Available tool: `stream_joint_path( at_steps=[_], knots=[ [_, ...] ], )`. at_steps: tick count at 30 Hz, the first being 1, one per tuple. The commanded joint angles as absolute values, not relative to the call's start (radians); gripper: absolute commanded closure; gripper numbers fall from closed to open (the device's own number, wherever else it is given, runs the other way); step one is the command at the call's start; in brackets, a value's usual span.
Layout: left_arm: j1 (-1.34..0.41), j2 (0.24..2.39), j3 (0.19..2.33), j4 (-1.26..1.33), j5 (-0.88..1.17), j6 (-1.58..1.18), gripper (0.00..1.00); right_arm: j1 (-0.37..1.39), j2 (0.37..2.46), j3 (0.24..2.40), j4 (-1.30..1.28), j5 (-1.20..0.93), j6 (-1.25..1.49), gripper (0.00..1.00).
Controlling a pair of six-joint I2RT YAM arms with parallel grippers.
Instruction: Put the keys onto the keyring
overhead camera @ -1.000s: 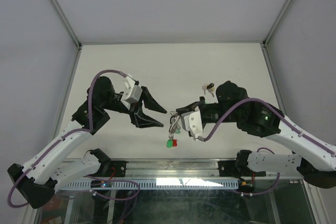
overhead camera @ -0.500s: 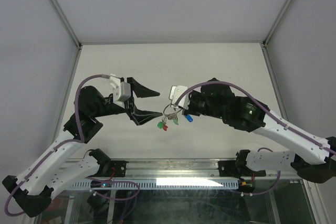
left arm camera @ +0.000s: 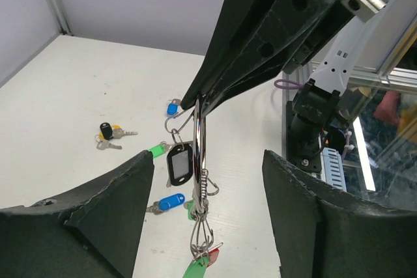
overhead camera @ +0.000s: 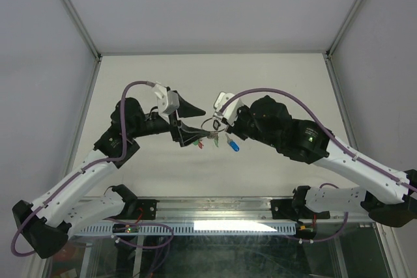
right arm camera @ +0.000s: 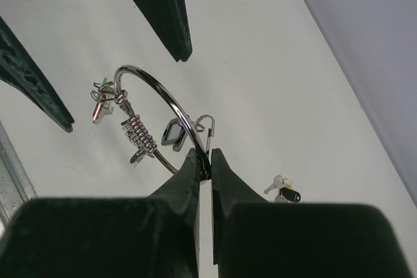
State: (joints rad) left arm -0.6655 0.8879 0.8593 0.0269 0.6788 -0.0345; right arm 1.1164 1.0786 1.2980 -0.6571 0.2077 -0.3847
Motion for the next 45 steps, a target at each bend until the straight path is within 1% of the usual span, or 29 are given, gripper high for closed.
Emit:
stream_joint_path(
  at_steps=[1, 4, 5, 6, 8, 12, 15, 16, 22, 24, 27, 31, 36, 38, 41, 42, 45],
  knots=[
    [-0.657, 0.912, 0.888, 0.074, 0.655, -0.038, 0.36, 1.117, 1.048, 1.337, -0.54, 0.223, -0.338, 0.99],
    [-0.657, 0.929, 0.895, 0.076, 0.64, -0.034, 0.42, 1.117, 1.042, 1.33, -0.525, 0.208, -0.336, 0.99],
    [-0.658, 0.934, 0.898, 0.076, 0.638, -0.032, 0.47, 1.118, 1.039, 1.327, -0.52, 0.206, -0.335, 0.99],
    [-0.657, 0.938, 0.902, 0.077, 0.637, -0.032, 0.53, 1.117, 1.037, 1.323, -0.517, 0.206, -0.334, 0.99],
    [-0.658, 0.946, 0.91, 0.076, 0.641, -0.031, 0.7, 1.117, 1.034, 1.313, -0.514, 0.205, -0.335, 1.0],
    [-0.658, 0.957, 0.921, 0.079, 0.662, -0.039, 1.0, 1.117, 1.02, 1.296, -0.494, 0.216, -0.331, 1.0],
    [-0.657, 0.958, 0.932, 0.058, 0.66, -0.037, 1.0, 1.117, 1.007, 1.273, -0.467, 0.218, -0.329, 0.99],
    [-0.658, 0.959, 0.938, 0.042, 0.647, -0.034, 1.0, 1.117, 1.005, 1.266, -0.461, 0.22, -0.328, 0.97],
    [-0.658, 0.963, 0.981, -0.047, 0.538, -0.02, 1.0, 1.117, 0.977, 1.235, -0.465, 0.242, -0.331, 0.72],
    [-0.657, 0.966, 0.996, -0.073, 0.51, -0.012, 1.0, 1.117, 0.961, 1.22, -0.465, 0.244, -0.33, 0.66],
    [-0.657, 0.969, 1.02, -0.119, 0.473, 0.005, 1.0, 1.117, 0.934, 1.194, -0.465, 0.234, -0.336, 0.6],
    [-0.657, 0.975, 1.063, -0.194, 0.398, 0.052, 1.0, 1.117, 0.89, 1.144, -0.434, 0.166, -0.338, 0.46],
    [-0.658, 0.987, 1.105, -0.268, 0.323, 0.105, 1.0, 1.117, 0.855, 1.104, -0.363, 0.239, -0.288, 0.43],
    [-0.658, 0.989, 1.114, -0.286, 0.303, 0.116, 1.0, 1.115, 0.887, 1.156, -0.39, 0.292, -0.209, 0.42],
    [-0.658, 0.991, 1.114, -0.294, 0.284, 0.117, 1.0, 1.072, 0.978, 1.262, -0.512, 0.305, -0.124, 0.41],
    [-0.658, 0.991, 1.112, -0.296, 0.282, 0.115, 1.0, 1.033, 1.0, 1.28, -0.529, 0.277, -0.095, 0.41],
    [-0.656, 0.99, 1.106, -0.286, 0.295, 0.104, 1.0, 0.872, 1.028, 1.283, -0.524, 0.102, 0.019, 0.41]
  ],
)
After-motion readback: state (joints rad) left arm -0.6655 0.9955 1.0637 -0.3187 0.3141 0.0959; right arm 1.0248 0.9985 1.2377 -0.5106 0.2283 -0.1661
